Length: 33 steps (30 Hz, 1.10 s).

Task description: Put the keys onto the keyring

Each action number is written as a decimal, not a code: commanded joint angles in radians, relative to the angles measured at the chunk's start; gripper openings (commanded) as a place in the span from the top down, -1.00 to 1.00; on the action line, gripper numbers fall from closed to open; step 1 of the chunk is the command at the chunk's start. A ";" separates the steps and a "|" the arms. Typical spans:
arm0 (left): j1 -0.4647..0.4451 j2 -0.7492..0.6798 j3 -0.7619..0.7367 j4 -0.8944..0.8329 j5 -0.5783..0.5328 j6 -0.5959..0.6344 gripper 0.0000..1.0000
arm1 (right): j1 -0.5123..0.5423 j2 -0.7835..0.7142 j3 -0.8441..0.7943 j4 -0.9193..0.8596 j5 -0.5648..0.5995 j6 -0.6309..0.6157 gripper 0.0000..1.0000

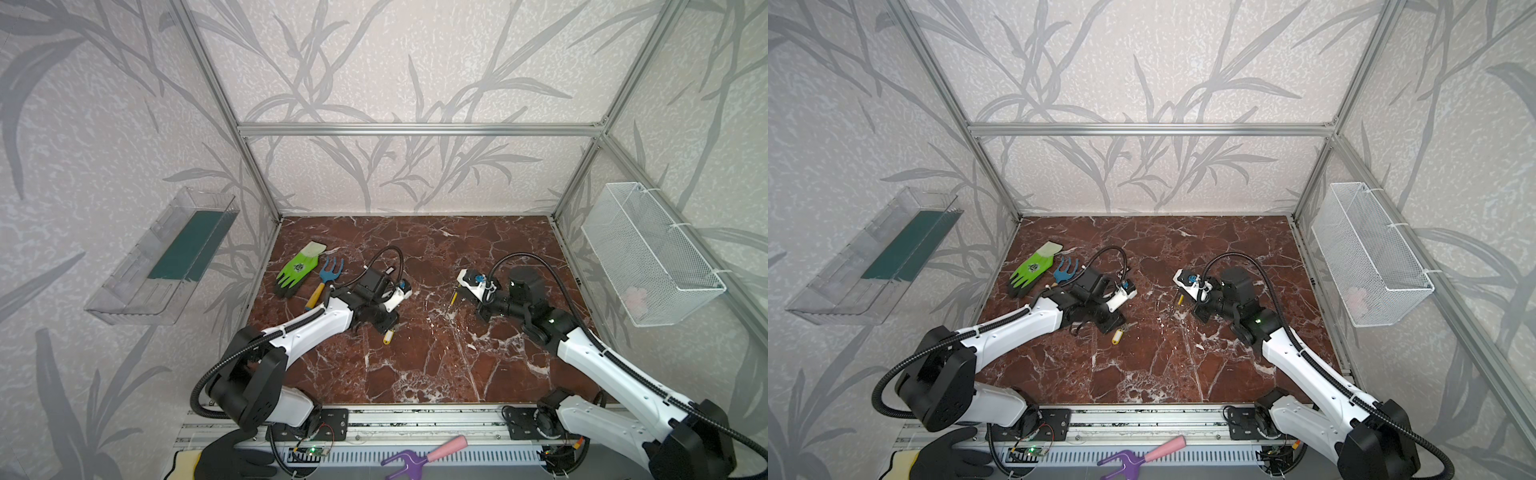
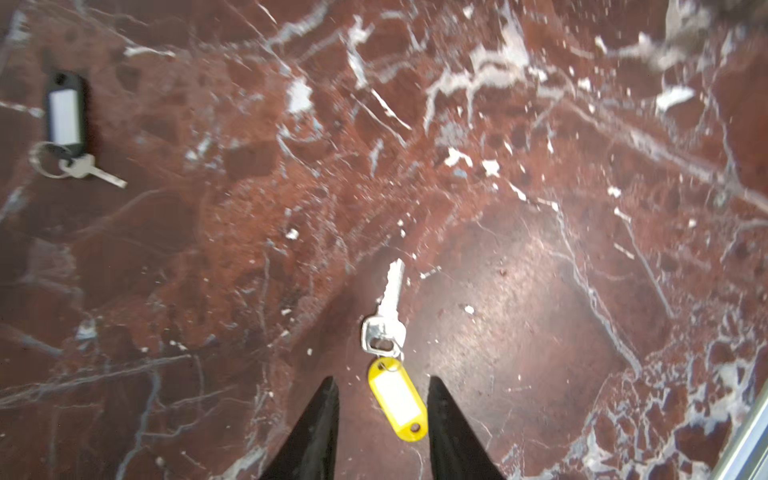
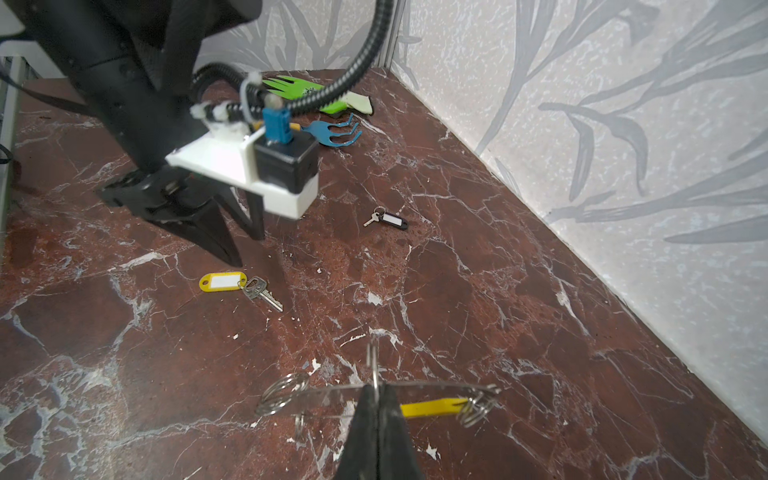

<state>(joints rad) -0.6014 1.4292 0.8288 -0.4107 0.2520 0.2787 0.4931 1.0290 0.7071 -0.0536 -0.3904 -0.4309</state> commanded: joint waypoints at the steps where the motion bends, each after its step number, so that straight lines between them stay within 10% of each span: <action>1: -0.035 -0.034 -0.055 0.024 -0.066 0.114 0.26 | -0.004 0.000 0.016 0.030 -0.033 0.012 1.00; 33: -0.135 0.182 0.085 -0.067 -0.228 -0.002 0.31 | -0.004 -0.106 -0.006 0.011 -0.027 0.040 1.00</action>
<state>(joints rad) -0.7307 1.5997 0.8841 -0.4263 0.0505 0.3031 0.4908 0.9401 0.7029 -0.0509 -0.4118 -0.4068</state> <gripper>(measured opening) 0.345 0.045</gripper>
